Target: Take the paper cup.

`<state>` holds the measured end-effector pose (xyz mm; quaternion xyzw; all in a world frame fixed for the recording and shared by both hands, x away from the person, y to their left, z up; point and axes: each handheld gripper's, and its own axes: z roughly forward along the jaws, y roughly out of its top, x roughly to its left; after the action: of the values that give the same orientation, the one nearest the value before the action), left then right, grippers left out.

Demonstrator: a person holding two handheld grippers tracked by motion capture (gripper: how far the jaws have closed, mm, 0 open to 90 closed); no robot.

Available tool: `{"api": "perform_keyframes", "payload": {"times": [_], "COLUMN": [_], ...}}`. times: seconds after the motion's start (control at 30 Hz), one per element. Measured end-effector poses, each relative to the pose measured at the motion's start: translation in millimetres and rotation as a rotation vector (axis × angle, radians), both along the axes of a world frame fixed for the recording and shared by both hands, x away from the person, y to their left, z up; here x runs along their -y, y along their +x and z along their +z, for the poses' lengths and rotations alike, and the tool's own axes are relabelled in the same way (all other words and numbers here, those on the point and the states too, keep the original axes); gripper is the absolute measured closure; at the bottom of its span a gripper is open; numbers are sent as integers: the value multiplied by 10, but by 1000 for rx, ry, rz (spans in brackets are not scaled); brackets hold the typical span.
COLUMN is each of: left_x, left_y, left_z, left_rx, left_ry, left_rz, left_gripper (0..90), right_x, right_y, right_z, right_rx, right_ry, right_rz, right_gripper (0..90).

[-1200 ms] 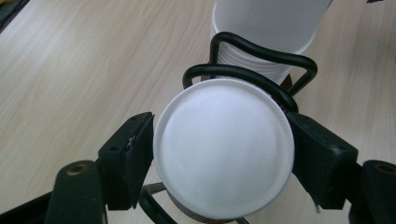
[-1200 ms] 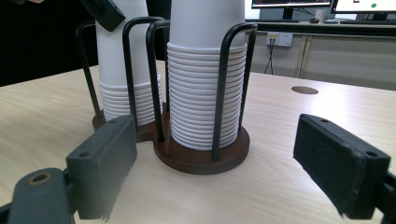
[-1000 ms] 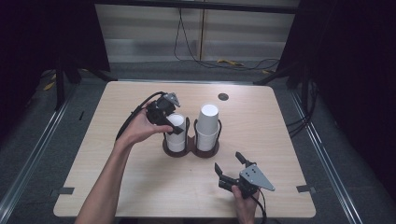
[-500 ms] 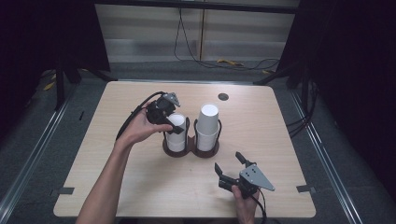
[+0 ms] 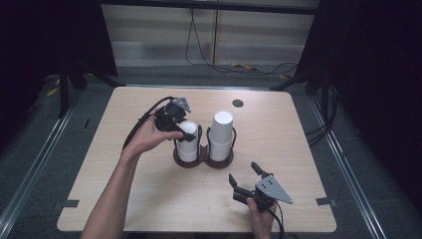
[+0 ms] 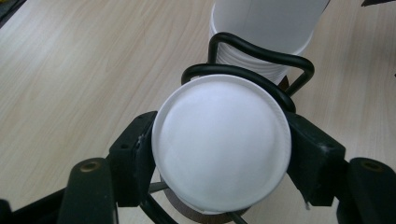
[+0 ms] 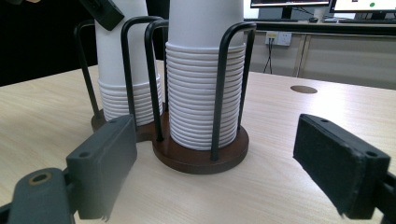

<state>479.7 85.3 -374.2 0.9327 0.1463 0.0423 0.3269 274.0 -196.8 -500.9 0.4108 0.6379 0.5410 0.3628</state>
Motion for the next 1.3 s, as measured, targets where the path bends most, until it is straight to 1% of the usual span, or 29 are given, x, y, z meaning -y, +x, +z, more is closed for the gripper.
{"api": "perform_keyframes", "payload": {"times": [0.07,0.1,0.23,0.27,0.4,0.47,0.5,0.57,0.73,0.77,0.87,0.9,0.93,0.97,1.0,1.03,1.2,1.27,1.3], "left_x": [3,-1,-13,-16,-31,-34,-35,-39,-38,-43,-53,-62,-65,-72,-72,-86,-111,-119,-125], "left_y": [-4,1,2,-1,-4,-5,-5,-5,-14,-12,-17,-12,-17,-9,-9,-10,-10,-19,-18], "left_z": [0,8,17,19,48,50,42,41,47,56,68,77,80,87,87,96,112,125,133], "left_rx": [-2,3,2,0,10,8,1,1,1,7,3,6,0,6,6,3,7,5,8], "left_ry": [-5,-3,-13,-18,-18,-23,-38,-42,-43,-36,-53,-54,-65,-62,-62,-74,-88,-102,-95], "left_rz": [7,0,0,8,-2,1,11,10,15,6,16,11,20,9,9,21,23,31,25], "left_gripper": [327,327,329,329,330,331,331,331,332,332,333,333,333,333,333,333,334,334,334], "right_x": [0,0,0,0,1,1,1,1,1,1,1,1,0,0,0,1,2,1,1], "right_y": [0,1,0,0,1,1,1,1,1,0,1,0,1,2,2,1,2,2,2], "right_z": [0,0,0,0,0,0,0,0,0,0,0,0,0,0,0,0,0,1,1], "right_rx": [0,0,0,0,1,0,1,1,0,1,1,2,1,0,0,1,1,-2,-3], "right_ry": [0,-1,0,0,-1,-1,-1,-1,0,0,1,1,2,4,4,4,5,5,5], "right_rz": [0,1,0,1,0,1,0,0,1,1,-1,-1,0,-2,-2,-1,-1,1,1], "right_gripper": [133,133,133,133,133,133,133,133,133,133,133,133,133,134,134,134,133,134,134]}}
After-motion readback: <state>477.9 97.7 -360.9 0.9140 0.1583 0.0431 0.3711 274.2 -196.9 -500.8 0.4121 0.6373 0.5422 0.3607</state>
